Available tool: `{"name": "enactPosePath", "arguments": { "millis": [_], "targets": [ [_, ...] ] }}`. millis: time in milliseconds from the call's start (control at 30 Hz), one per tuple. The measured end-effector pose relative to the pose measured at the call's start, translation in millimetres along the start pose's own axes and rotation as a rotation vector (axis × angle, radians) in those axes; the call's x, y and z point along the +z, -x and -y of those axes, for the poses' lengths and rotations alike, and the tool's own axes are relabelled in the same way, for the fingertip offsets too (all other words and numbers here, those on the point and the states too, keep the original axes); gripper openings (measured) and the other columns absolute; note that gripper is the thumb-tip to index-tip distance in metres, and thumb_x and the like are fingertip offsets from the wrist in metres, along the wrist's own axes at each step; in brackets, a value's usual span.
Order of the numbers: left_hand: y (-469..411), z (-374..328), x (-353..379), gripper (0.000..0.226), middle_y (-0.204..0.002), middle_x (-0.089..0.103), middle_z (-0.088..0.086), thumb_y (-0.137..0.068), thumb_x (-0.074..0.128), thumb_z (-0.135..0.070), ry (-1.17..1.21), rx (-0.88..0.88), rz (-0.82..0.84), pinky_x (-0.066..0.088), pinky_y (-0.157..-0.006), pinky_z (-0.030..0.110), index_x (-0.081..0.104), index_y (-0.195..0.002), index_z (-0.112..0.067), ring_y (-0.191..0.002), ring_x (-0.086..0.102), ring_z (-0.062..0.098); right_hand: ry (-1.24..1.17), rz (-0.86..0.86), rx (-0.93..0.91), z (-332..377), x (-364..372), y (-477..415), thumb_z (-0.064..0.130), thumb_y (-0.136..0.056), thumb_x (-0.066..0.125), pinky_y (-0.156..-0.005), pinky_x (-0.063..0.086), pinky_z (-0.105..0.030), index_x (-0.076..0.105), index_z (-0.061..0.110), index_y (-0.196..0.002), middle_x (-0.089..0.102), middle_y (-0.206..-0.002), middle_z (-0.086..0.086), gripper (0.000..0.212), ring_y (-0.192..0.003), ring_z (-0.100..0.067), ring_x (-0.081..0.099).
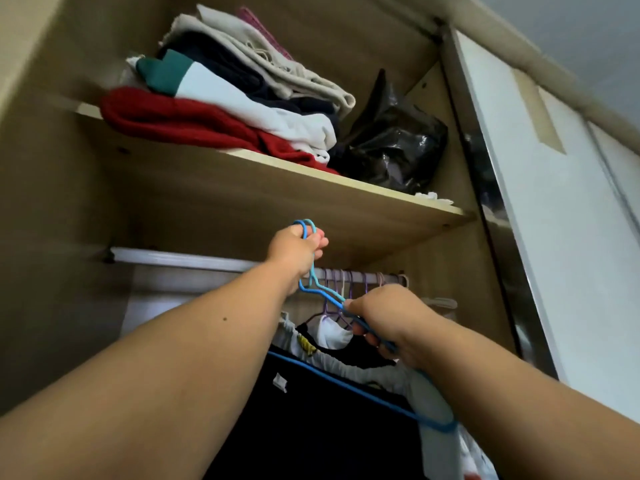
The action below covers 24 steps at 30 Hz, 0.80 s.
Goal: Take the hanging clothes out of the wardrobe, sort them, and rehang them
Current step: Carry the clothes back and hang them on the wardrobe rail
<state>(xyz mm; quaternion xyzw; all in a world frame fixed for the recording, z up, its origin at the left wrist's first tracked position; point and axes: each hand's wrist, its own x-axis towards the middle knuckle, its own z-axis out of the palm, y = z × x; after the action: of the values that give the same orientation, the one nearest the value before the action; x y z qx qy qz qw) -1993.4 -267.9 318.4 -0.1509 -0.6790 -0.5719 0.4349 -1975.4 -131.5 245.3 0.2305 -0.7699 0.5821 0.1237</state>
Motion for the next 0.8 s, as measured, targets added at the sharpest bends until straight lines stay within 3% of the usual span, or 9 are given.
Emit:
{"name": "enactPosePath", "arguments": {
  "millis": [67, 100, 200, 333, 433, 533, 667, 800],
  "targets": [
    [-17, 13, -1, 0.016, -0.095, 0.062, 0.008, -0.096, 0.049, -0.007, -0.089, 0.040, -0.071, 0.044, -0.052, 0.011, 0.061, -0.106, -0.006, -0.071, 0.056, 0.010, -0.016, -0.003, -0.024, -4, 6, -25, 0.023, -0.089, 0.059, -0.038, 0.025, -0.014, 0.059, 0.005, -0.063, 0.049, -0.037, -0.001, 0.031, -0.033, -0.015, 0.035],
    [-26, 21, -2, 0.016, -0.092, 0.061, 0.009, -0.094, 0.053, -0.005, -0.151, 0.058, -0.108, 0.045, -0.053, 0.012, 0.063, -0.106, -0.002, -0.071, 0.055, 0.013, -0.023, 0.002, -0.037, -6, 9, -37, 0.022, -0.088, 0.060, -0.038, 0.026, -0.015, 0.060, 0.004, -0.063, 0.052, -0.041, -0.003, 0.031, -0.034, -0.015, 0.036],
    [-49, 42, -5, 0.016, -0.090, 0.062, 0.007, -0.089, 0.062, -0.011, -0.342, 0.088, -0.166, 0.048, -0.075, 0.027, 0.067, -0.103, -0.006, -0.083, 0.058, 0.018, 0.025, 0.048, -0.052, -11, 17, -64, 0.022, -0.090, 0.057, -0.041, 0.029, -0.019, 0.061, 0.006, -0.061, 0.058, -0.057, -0.008, 0.034, -0.041, -0.018, 0.040],
    [-78, 65, -12, 0.027, -0.093, 0.062, 0.001, -0.084, 0.069, -0.019, -0.557, 0.134, -0.157, 0.046, -0.078, 0.026, 0.061, -0.109, -0.013, -0.085, 0.059, 0.017, 0.000, 0.097, -0.052, -12, 25, -95, 0.017, -0.092, 0.055, -0.033, 0.028, -0.014, 0.058, 0.005, -0.070, 0.049, -0.039, 0.000, 0.025, -0.028, -0.010, 0.039],
    [-96, 75, -24, 0.028, -0.101, 0.064, 0.002, -0.084, 0.070, -0.027, -0.764, 0.123, -0.086, 0.047, -0.093, 0.034, 0.061, -0.109, -0.019, -0.095, 0.061, 0.022, -0.054, 0.088, -0.068, -14, 34, -109, 0.013, -0.088, 0.055, -0.029, 0.026, -0.010, 0.056, 0.007, -0.077, 0.047, -0.049, -0.001, 0.013, -0.023, -0.005, 0.037],
    [-111, 89, -37, 0.024, -0.112, 0.066, -0.001, -0.084, 0.068, -0.032, -0.848, 0.082, -0.020, 0.037, -0.104, 0.037, 0.060, -0.106, -0.028, -0.110, 0.058, 0.021, -0.045, 0.107, 0.003, -15, 43, -124, 0.017, -0.088, 0.057, -0.035, 0.030, -0.016, 0.059, 0.005, -0.073, 0.053, -0.051, -0.003, 0.020, -0.033, -0.011, 0.042],
    [-111, 106, -43, 0.018, -0.101, 0.063, -0.014, -0.077, 0.068, -0.047, -1.138, 0.123, -0.161, 0.013, -0.104, 0.039, 0.056, -0.087, -0.038, -0.118, 0.043, 0.016, -0.014, 0.134, 0.056, -25, 55, -131, 0.008, -0.088, 0.046, -0.042, 0.029, -0.021, 0.057, 0.003, -0.060, 0.055, -0.055, -0.009, 0.030, -0.040, -0.017, 0.041],
    [-105, 119, -43, 0.025, -0.106, 0.058, -0.013, -0.075, 0.070, -0.048, -1.266, 0.231, -0.158, 0.005, -0.111, 0.045, 0.050, -0.082, -0.034, -0.121, 0.037, 0.017, 0.008, 0.176, 0.105, -38, 59, -135, 0.000, -0.093, 0.035, -0.038, 0.031, -0.016, 0.052, 0.004, -0.062, 0.050, -0.036, -0.004, 0.035, -0.030, -0.013, 0.041]
  ]
}}
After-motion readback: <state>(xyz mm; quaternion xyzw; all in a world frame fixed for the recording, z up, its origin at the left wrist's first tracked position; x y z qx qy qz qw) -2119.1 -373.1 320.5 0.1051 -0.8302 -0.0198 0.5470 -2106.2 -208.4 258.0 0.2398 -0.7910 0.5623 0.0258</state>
